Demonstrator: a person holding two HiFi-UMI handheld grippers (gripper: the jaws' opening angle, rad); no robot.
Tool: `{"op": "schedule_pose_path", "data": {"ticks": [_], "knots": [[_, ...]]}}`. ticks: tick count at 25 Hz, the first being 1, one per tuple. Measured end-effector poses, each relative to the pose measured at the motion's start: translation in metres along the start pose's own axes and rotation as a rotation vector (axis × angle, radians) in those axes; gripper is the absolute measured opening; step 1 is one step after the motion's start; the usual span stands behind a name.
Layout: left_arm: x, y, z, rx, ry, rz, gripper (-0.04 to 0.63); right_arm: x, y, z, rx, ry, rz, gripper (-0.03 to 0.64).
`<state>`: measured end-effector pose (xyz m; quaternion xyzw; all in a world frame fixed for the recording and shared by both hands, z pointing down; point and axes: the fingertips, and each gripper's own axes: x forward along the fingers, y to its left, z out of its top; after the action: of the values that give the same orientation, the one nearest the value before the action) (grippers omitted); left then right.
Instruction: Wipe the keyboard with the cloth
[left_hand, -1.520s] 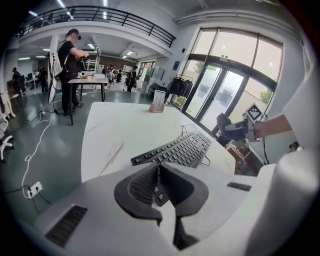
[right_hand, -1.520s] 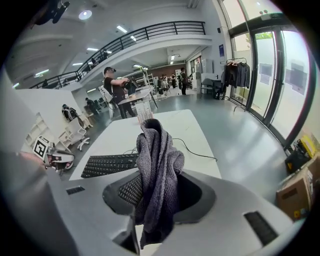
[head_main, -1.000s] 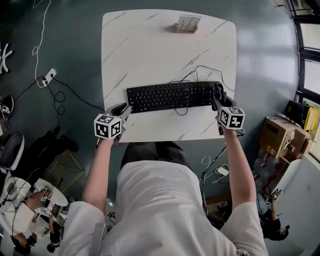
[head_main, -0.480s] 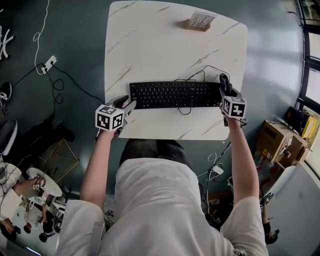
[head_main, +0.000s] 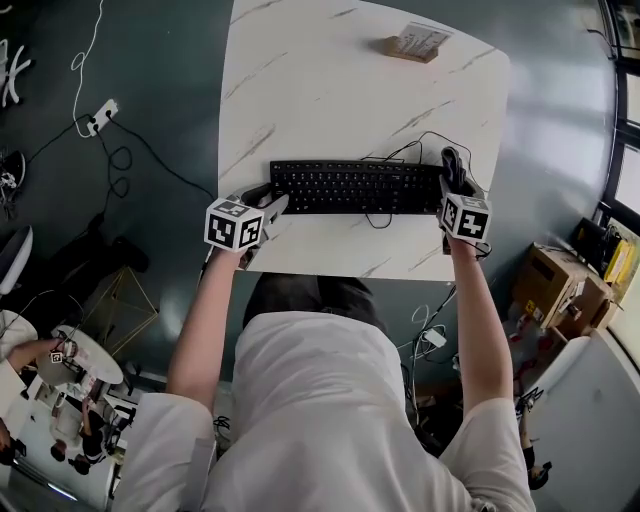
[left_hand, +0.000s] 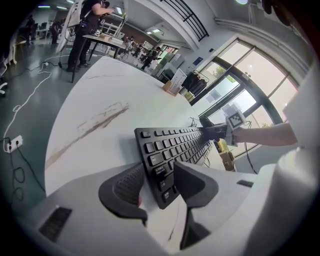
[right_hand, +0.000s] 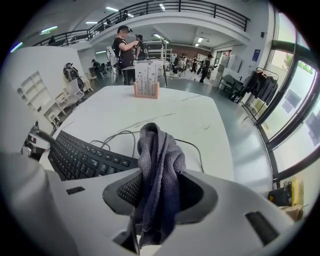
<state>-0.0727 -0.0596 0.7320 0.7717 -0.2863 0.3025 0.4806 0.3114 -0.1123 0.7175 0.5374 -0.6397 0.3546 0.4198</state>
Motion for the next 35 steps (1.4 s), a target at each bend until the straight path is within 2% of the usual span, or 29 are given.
{"op": "schedule_pose_path", "data": {"ticks": [7,14,20,25,31,35], "knots": [[0.001,0.001,0.000,0.009,0.003,-0.015,0.183,0.005,0.083,0.019,-0.055,-0.062,0.100,0.158],[0.003,-0.002,-0.002,0.013,-0.004,-0.044,0.186,0.007,0.151,0.031,-0.065,-0.111,0.138,0.158],[0.003,-0.005,-0.001,0.022,-0.012,-0.080,0.187,0.006,0.223,0.038,-0.204,-0.139,0.222,0.158],[0.002,-0.005,-0.001,0.022,-0.041,-0.130,0.189,0.009,0.280,0.046,-0.268,-0.182,0.294,0.158],[-0.002,-0.007,-0.010,0.068,-0.010,-0.152,0.196,0.006,0.352,0.046,-0.422,-0.185,0.438,0.160],[-0.010,-0.005,-0.022,0.099,0.019,-0.168,0.196,0.004,0.384,0.045,-0.464,-0.160,0.531,0.160]]}}
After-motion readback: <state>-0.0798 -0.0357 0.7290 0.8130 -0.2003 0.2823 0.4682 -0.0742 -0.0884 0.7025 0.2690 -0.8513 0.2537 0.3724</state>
